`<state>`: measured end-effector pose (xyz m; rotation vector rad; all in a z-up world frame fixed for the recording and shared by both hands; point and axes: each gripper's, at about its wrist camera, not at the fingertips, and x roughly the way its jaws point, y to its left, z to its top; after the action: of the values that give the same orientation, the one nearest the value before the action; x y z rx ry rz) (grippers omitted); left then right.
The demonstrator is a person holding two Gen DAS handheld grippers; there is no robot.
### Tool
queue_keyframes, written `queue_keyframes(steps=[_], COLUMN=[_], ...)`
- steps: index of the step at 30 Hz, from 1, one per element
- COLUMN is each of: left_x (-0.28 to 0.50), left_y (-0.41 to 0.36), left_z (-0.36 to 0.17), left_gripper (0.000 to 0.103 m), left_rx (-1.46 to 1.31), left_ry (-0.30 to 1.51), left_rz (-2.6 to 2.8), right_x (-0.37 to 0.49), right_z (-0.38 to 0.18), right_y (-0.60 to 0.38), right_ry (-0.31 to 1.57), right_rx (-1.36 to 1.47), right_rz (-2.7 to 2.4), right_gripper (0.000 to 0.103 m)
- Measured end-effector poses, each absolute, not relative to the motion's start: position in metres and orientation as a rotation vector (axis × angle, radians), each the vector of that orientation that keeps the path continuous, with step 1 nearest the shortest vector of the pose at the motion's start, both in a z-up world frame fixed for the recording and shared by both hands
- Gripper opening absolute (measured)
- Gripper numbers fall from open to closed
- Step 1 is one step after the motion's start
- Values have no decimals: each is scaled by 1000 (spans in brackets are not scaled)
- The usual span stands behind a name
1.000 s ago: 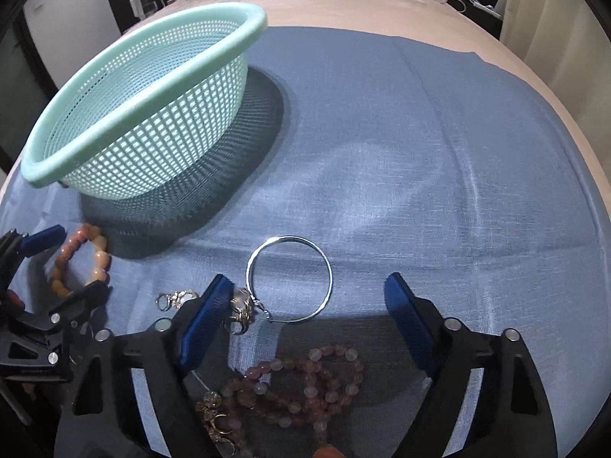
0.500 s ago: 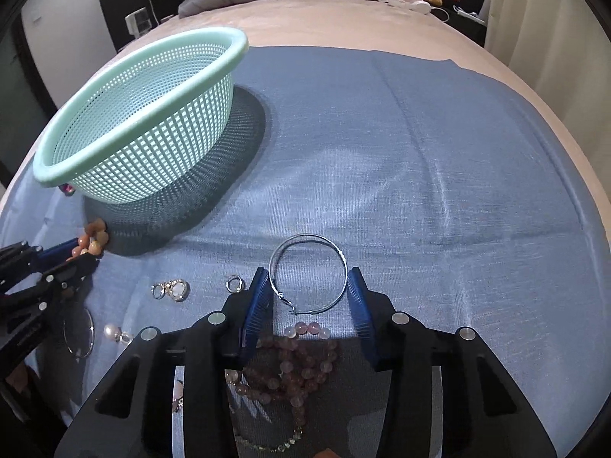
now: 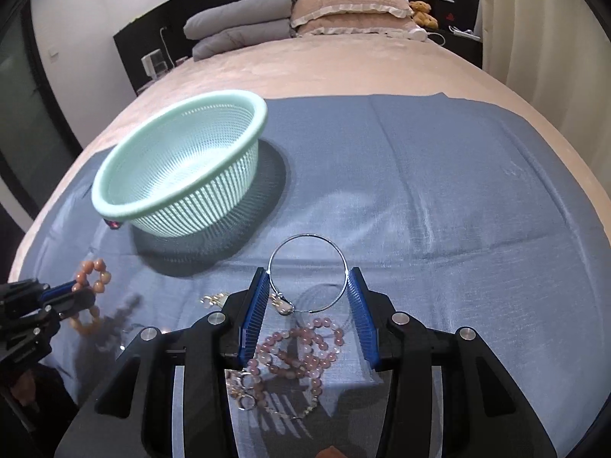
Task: Organize jewelry
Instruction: 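Grasp peach bracelet with left tool and lift while right tool grasps silver hoop, then lower peach bracelet into mint basket, open left tool while right tool drops hoop in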
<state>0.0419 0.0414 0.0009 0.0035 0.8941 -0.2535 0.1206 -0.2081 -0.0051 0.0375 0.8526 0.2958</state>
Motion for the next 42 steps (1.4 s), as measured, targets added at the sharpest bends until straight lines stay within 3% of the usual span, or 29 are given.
queue_keyframes(steps=[11, 22, 34, 36, 38, 42], left_x=[94, 149, 140, 138, 137, 133], left_y=[49, 51, 47, 47, 49, 53], left_z=[84, 23, 25, 27, 29, 34], left_gripper=[12, 12, 13, 19, 32, 33], left_rx=[-14, -38, -22, -21, -29, -39], left_ry=[686, 843, 820, 806, 800, 786], left_rz=[-170, -211, -193, -192, -193, -192], right_x=[162, 204, 198, 198, 198, 194], right_z=[71, 4, 5, 7, 9, 14], right_y=[-163, -118, -119, -121, -123, -128], right_ry=[697, 833, 830, 825, 818, 794], right_rx=[4, -39, -51, -48, -52, -74], right_rz=[420, 431, 437, 429, 430, 417], right_gripper=[40, 40, 41, 42, 46, 50])
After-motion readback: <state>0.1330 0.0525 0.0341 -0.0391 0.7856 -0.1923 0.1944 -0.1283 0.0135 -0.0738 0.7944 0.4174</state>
